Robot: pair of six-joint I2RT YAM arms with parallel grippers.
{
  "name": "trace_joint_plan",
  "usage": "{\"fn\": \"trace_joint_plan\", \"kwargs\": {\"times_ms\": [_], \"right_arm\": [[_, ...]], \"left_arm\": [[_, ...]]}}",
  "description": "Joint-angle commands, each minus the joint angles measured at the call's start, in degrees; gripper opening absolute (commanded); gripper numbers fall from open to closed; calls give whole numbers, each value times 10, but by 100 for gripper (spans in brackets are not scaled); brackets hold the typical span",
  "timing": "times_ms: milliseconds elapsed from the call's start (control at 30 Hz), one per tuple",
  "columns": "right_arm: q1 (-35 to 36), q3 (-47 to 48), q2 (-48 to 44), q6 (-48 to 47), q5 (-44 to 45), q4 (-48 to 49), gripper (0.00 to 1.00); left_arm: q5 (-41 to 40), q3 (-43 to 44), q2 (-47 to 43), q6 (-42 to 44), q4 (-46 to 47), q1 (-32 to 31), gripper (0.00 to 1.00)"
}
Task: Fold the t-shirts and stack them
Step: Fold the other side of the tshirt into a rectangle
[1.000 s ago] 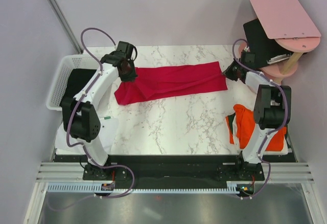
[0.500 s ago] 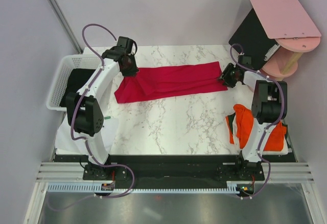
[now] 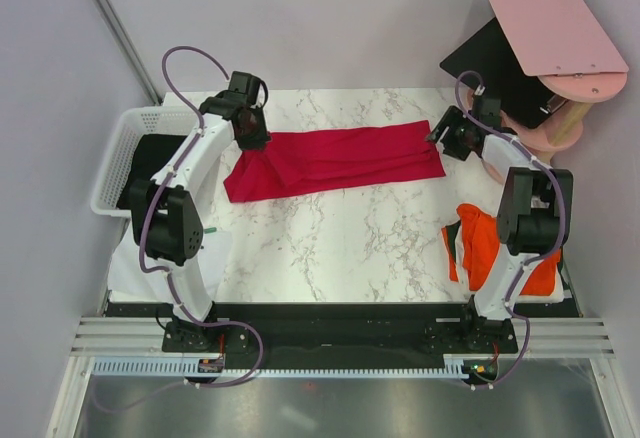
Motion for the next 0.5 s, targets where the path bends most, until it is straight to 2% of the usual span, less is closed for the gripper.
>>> {"fn": "trace_joint_plan", "kwargs": {"times_ms": [0,100,467], "right_arm": [[0,23,-60,-21,36,22,72],[1,34,-74,-34,58,23,72],[36,59,-86,-57,33,0,73]], "left_arm": [[4,11,-7,26,13,6,2],[5,3,-8,28,13,6,2],[2,-26,-14,33,20,10,2]]}}
